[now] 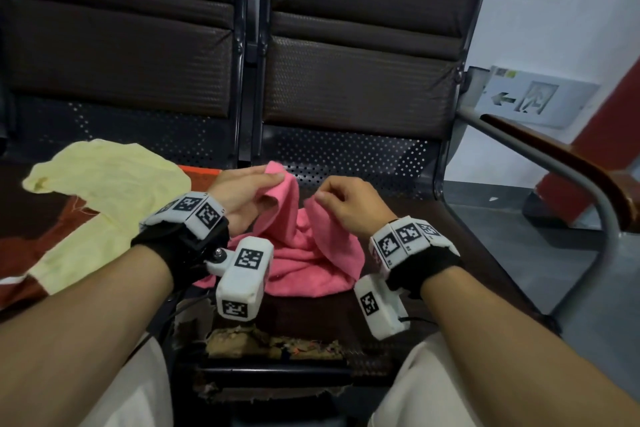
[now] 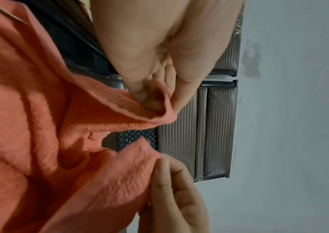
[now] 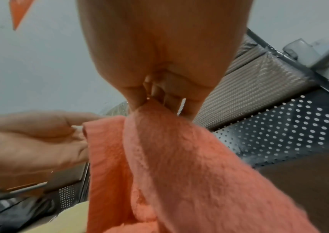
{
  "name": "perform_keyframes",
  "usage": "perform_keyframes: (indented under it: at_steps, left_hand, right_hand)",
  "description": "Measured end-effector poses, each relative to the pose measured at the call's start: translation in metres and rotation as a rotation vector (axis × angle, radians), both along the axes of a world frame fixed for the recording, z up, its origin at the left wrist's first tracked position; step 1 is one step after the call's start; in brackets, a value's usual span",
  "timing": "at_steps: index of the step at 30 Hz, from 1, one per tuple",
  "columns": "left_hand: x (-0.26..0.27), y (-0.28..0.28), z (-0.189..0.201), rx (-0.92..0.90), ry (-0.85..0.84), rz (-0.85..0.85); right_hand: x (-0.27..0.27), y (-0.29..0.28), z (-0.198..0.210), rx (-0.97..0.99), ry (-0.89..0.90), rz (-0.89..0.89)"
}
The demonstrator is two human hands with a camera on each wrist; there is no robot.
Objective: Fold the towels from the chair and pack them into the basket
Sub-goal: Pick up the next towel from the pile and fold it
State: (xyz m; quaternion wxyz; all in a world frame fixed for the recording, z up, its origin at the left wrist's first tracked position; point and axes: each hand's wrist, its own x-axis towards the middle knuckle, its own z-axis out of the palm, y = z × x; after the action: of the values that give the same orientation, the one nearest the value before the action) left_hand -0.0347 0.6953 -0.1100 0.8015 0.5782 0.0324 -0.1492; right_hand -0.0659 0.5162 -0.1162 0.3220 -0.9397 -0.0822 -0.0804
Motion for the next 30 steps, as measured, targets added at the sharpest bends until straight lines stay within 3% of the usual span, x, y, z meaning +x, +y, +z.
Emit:
perform_keyframes:
  at_steps: [2, 5, 10, 13, 19, 22, 30]
  left_hand:
    - [-0.001, 0.001, 0.0, 0.034, -0.042, -0.051]
    - [-0.001, 0.003, -0.004, 0.087, -0.12, -0.077]
    - [-0.001, -0.002, -0.016, 0.469, -0.24, -0.11]
    - [-0.003, -0.002, -0.017, 0.435, -0.186, -0.138]
    - [-0.01, -0.012, -0.01, 0.334, -0.157, -0.191]
    - [-0.014, -0.011, -0.009, 0.272, -0.178, -0.303]
    - [-0.014, -0.012, -0.016, 0.449, -0.375, -0.315]
  right_hand:
    - [0.0, 0.002, 0.002, 0.064, -0.042, 0.027]
    - [0.002, 0.004, 0.007, 0.32, -0.1, 0.085]
    - [-0.003, 0.003, 0.004, 0.284, 0.109, 0.217]
    - [-0.002, 0.005, 0.005, 0.375, 0.141, 0.239]
    - [0.0, 0.004, -0.004, 0.318, 0.116, 0.108]
    - [0.003, 0.002, -0.004, 0.344, 0.069, 0.011]
    - [0.004, 0.002, -0.004, 0.425, 0.068, -0.017]
